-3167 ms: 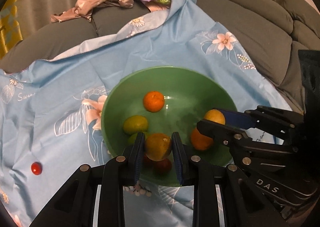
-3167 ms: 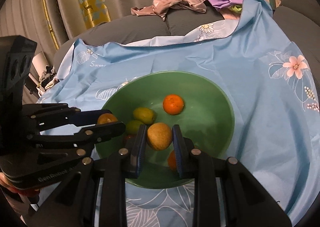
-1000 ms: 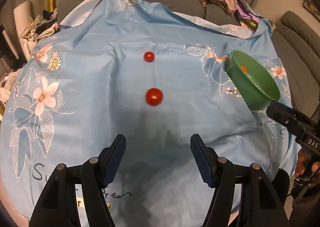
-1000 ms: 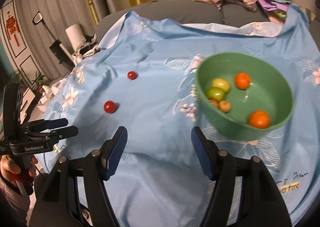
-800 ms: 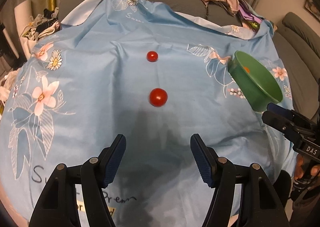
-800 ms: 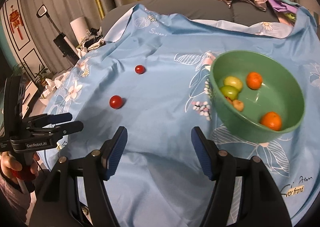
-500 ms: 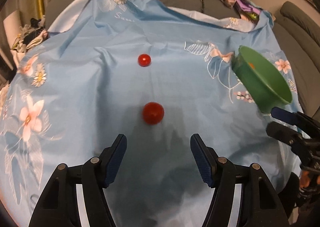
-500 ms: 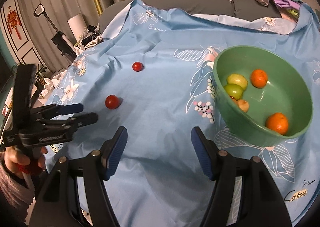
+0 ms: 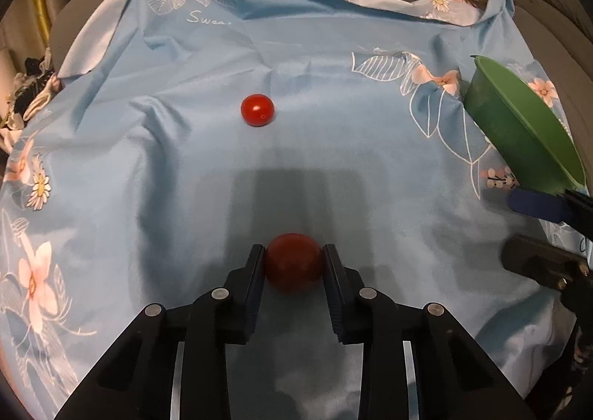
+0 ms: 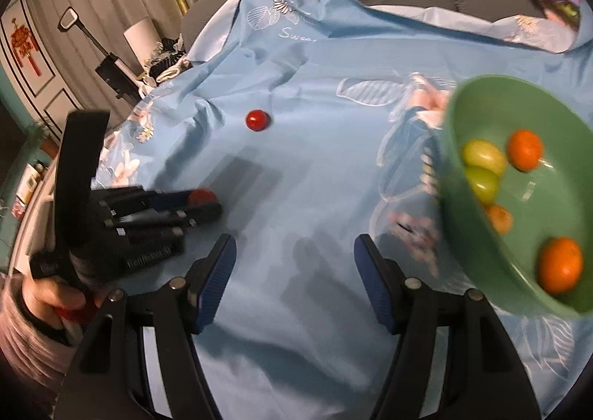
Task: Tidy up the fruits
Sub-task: 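Grasp a red cherry tomato with the left tool while the right tool grasps the other, then carry both cherry tomatoes over the green bowl and open both tools to drop them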
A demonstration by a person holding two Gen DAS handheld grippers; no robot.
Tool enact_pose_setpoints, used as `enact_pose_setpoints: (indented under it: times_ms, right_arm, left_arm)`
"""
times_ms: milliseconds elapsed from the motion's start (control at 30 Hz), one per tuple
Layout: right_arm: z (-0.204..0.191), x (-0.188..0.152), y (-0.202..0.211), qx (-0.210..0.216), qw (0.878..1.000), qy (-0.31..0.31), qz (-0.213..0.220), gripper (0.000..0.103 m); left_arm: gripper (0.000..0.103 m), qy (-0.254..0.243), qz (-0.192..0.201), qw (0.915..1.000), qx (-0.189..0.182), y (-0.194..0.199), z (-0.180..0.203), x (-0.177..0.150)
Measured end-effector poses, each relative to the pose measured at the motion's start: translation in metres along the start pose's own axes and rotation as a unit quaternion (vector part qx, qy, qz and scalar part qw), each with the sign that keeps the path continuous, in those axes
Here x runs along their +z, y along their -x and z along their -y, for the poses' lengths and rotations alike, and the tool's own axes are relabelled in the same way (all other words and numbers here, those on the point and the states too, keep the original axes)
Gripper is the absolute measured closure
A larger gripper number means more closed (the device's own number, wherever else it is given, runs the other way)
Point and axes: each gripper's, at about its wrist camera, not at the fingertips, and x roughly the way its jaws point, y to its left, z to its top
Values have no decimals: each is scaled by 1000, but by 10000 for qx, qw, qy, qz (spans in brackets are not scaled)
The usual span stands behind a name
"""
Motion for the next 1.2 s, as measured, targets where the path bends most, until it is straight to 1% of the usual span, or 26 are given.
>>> enact_pose_setpoints:
  times_ms: [100, 167, 300, 367, 433, 500, 567, 633, 667, 733, 767, 800, 900, 967, 1067, 1200]
  right_arm:
    - [-7, 15, -18, 51, 9999, 75, -78, 37]
    - [-11, 28, -29, 87, 9998, 122, -101, 37]
    - [-26, 64, -59, 284, 9993, 206, -89, 37]
    - [-36, 82, -81, 395, 9987, 299, -118, 38]
    - [-43, 94, -98, 276, 9988, 354, -194, 38]
    - [-49, 103, -114, 146, 9988, 424, -199, 39]
    - [-52, 109, -129, 71, 9985, 462, -291, 43]
    - [-54, 113, -141, -34, 9981, 507, -357, 53]
    - [-55, 114, -145, -56, 9979, 528, -369, 54]
    - [-58, 115, -152, -83, 9976, 550, -415, 62]
    - [-59, 115, -153, -154, 9974, 606, -365, 65]
    - [-60, 116, -153, -237, 9968, 685, -335, 76]
    - [-58, 117, -153, -276, 9967, 681, -335, 77]
    - [-55, 116, -146, -299, 9972, 629, -262, 77]
    - [-49, 109, -122, -192, 9986, 476, -147, 77]
    - [-47, 92, -85, -179, 9988, 461, 20, 77]
  left_arm:
    - [73, 34, 79, 10000, -46, 3, -5, 2]
    - [73, 198, 287, 9993, -97, 13, -15, 7]
    - [73, 446, 720, 9963, -111, 35, -36, 21]
    - [73, 521, 833, 9951, -83, 39, -45, 28]
    - [73, 604, 872, 9944, -15, 40, -53, 35]
    - [73, 660, 895, 9938, -26, 40, -60, 35]
    - [73, 672, 930, 9934, -47, 40, -63, 34]
    - [73, 662, 936, 9934, -75, 40, -65, 32]
    - [73, 659, 930, 9934, -85, 40, -66, 31]
    - [73, 680, 918, 9934, -98, 38, -69, 29]
    - [73, 689, 913, 9934, -111, 38, -70, 30]
    - [73, 700, 904, 9934, -115, 37, -71, 30]
    - [73, 708, 889, 9935, -113, 36, -71, 27]
    - [73, 713, 881, 9935, -120, 37, -70, 27]
    - [73, 692, 892, 9935, -128, 39, -68, 27]
    - [73, 561, 916, 9941, -148, 46, -54, 24]
